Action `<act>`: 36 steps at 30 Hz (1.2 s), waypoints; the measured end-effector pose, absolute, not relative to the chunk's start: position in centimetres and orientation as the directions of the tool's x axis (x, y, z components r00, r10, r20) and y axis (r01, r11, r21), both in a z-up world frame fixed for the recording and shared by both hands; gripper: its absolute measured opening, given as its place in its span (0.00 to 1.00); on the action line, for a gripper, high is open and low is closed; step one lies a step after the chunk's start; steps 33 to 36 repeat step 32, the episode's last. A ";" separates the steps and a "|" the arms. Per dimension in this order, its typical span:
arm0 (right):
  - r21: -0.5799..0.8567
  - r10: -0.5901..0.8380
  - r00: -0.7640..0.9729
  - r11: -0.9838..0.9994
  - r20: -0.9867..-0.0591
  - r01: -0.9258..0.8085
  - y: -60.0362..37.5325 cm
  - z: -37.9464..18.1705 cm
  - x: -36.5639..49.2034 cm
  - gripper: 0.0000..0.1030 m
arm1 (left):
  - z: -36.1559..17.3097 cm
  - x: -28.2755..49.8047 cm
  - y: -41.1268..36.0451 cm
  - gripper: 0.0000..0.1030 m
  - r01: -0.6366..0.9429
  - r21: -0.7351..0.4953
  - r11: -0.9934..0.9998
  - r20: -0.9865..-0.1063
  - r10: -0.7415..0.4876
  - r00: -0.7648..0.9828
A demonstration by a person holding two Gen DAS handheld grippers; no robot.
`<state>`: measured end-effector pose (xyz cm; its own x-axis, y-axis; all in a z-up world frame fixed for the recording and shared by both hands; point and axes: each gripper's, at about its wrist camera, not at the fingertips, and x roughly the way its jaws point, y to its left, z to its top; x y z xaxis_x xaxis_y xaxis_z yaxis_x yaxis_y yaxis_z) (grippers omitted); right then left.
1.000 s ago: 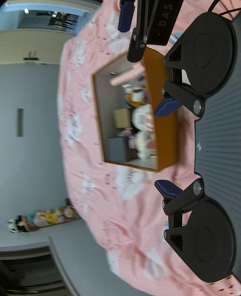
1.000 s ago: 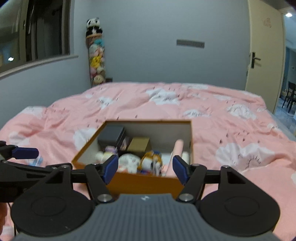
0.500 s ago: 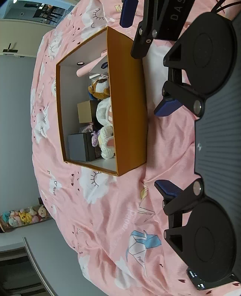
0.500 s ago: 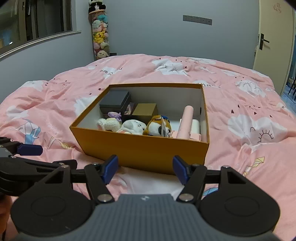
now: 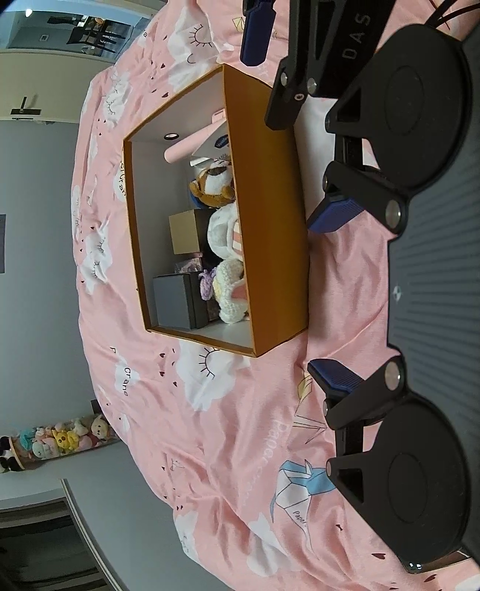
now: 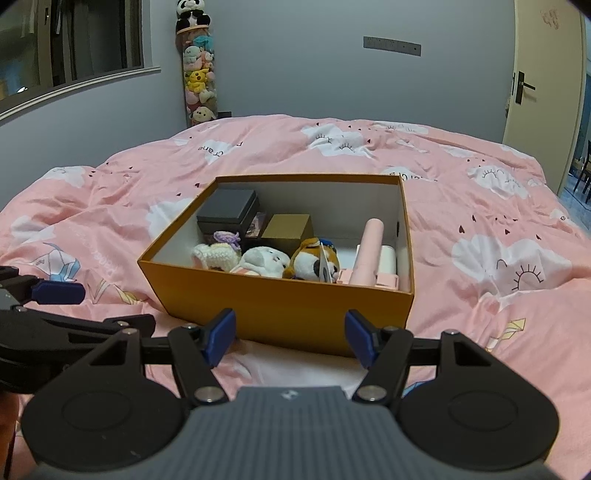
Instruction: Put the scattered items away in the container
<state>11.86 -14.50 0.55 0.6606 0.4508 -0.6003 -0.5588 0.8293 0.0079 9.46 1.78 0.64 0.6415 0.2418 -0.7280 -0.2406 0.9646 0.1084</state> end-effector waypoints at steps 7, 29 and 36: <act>0.011 0.450 0.662 0.832 -0.599 -0.555 -14.7 0.6 11.8 0.66 | 0.8 9.4 1.5 0.86 -0.230 0.116 0.966 -0.725 0.241 0.645; 0.017 0.452 0.662 0.833 -0.598 -0.553 -15.0 0.6 11.7 0.66 | 0.9 9.3 1.2 0.86 -0.220 0.124 0.968 -0.722 0.240 0.649; 0.018 0.452 0.663 0.834 -0.597 -0.552 -15.1 0.7 11.6 0.66 | 0.9 9.2 1.1 0.86 -0.222 0.121 0.967 -0.722 0.239 0.649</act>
